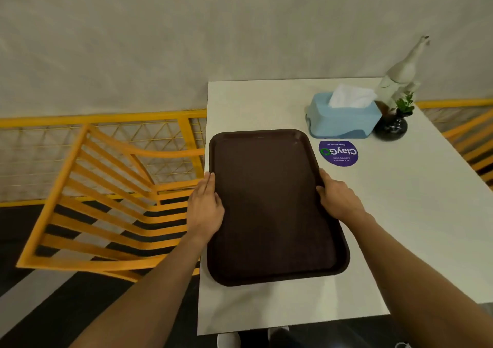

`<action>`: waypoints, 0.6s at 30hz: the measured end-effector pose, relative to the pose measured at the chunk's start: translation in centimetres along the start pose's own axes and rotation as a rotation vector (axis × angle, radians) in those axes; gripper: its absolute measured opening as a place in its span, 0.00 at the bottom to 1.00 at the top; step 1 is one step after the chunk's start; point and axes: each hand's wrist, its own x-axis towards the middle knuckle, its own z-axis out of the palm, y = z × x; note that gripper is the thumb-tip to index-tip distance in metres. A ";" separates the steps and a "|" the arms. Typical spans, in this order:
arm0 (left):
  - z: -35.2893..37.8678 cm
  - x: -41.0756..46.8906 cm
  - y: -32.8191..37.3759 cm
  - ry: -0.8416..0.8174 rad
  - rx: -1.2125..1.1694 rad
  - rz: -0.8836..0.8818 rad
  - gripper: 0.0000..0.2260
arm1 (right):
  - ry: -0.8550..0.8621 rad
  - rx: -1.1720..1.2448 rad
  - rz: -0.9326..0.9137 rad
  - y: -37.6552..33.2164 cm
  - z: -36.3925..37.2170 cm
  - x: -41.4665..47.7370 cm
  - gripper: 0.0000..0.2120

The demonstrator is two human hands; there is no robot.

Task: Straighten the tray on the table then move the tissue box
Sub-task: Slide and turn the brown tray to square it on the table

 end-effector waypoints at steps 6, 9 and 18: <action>0.6 1.3 0.3 -0.006 0.007 -0.023 0.25 | -0.037 0.028 -0.006 0.2 -0.9 1.8 0.28; 0.3 1.5 0.1 -0.015 0.012 -0.020 0.25 | -0.060 0.054 -0.025 0.2 -1.0 2.0 0.28; -0.1 1.4 -0.1 -0.024 -0.019 -0.018 0.25 | -0.063 0.088 -0.042 0.2 -0.6 2.3 0.27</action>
